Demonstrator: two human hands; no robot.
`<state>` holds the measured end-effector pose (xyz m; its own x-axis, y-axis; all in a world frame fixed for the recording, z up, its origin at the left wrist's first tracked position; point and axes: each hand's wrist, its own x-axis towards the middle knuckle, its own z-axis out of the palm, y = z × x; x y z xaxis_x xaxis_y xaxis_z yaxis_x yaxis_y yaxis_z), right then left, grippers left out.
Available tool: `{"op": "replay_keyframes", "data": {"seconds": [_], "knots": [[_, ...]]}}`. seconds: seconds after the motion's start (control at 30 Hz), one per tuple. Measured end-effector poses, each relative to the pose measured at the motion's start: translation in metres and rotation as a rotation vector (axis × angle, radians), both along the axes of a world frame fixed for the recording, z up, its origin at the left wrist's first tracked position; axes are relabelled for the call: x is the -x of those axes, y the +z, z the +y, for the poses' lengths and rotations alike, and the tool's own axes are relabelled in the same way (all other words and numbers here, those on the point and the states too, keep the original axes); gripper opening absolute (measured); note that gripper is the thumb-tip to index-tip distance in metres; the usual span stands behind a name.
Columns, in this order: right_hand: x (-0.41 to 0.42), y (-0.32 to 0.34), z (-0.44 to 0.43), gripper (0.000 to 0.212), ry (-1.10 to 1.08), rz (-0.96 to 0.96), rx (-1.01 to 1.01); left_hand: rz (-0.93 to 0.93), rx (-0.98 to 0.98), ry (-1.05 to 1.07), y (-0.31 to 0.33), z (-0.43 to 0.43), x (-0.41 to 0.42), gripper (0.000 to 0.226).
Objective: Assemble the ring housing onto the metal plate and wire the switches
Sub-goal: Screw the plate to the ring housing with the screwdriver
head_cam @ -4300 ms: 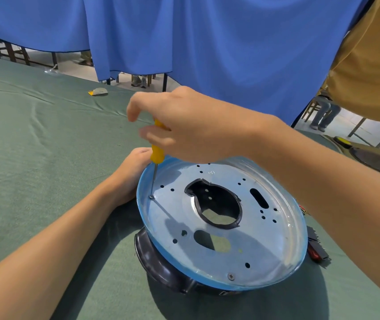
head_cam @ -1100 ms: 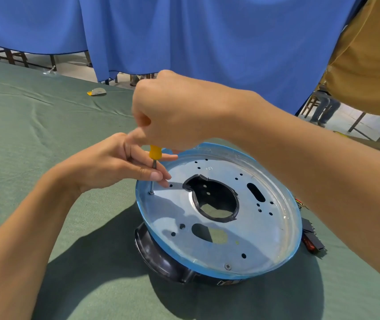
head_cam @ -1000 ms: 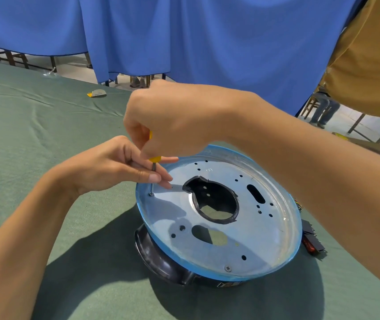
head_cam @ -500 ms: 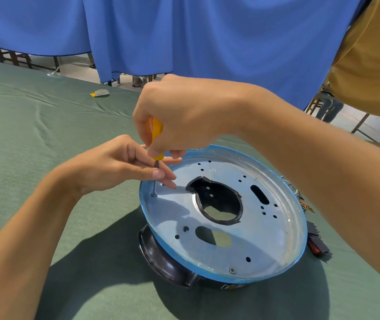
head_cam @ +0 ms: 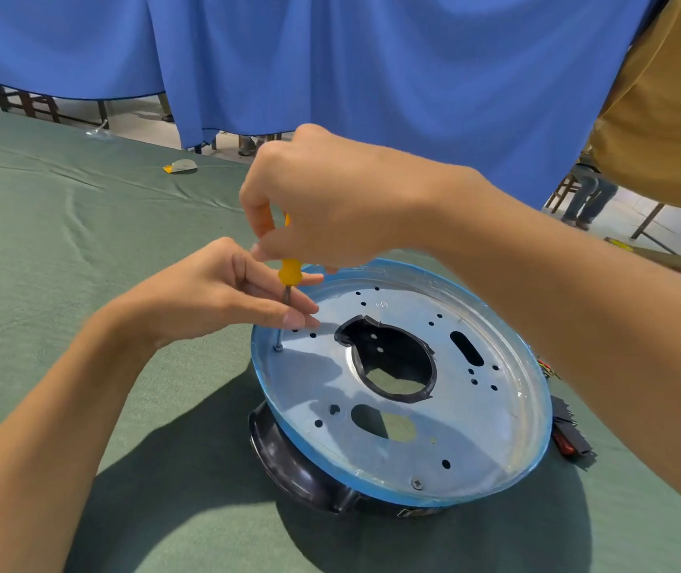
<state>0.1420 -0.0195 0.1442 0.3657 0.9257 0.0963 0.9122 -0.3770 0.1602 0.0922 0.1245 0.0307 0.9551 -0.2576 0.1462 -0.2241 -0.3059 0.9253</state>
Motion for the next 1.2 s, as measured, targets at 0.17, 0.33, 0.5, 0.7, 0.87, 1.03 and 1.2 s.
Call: {"op": "replay_keyframes", "data": {"seconds": [0.17, 0.33, 0.5, 0.7, 0.87, 1.03, 1.2], "knots": [[-0.002, 0.002, -0.001, 0.022, -0.003, 0.007, 0.003, -0.037, -0.004, 0.019, 0.001, -0.001, -0.001, 0.018], [0.002, 0.012, -0.008, 0.013, -0.006, 0.152, -0.018, 0.045, -0.019, -0.021, 0.001, 0.0, 0.0, 0.022], [-0.002, 0.002, 0.0, 0.036, -0.012, 0.015, -0.058, -0.033, 0.006, 0.034, -0.001, -0.001, -0.002, 0.023], [-0.001, 0.003, -0.006, 0.015, 0.014, 0.117, -0.083, 0.025, -0.022, -0.007, 0.0, -0.002, -0.001, 0.025], [-0.005, -0.002, -0.006, 0.026, -0.013, 0.032, -0.068, -0.056, -0.007, 0.068, 0.001, 0.002, -0.002, 0.018], [0.001, 0.004, -0.011, 0.013, 0.006, 0.149, -0.011, 0.027, 0.006, -0.015, 0.001, 0.003, 0.001, 0.022], [-0.001, -0.003, -0.003, 0.027, -0.013, -0.033, -0.043, -0.071, 0.044, 0.056, 0.0, -0.001, -0.002, 0.014]]}}
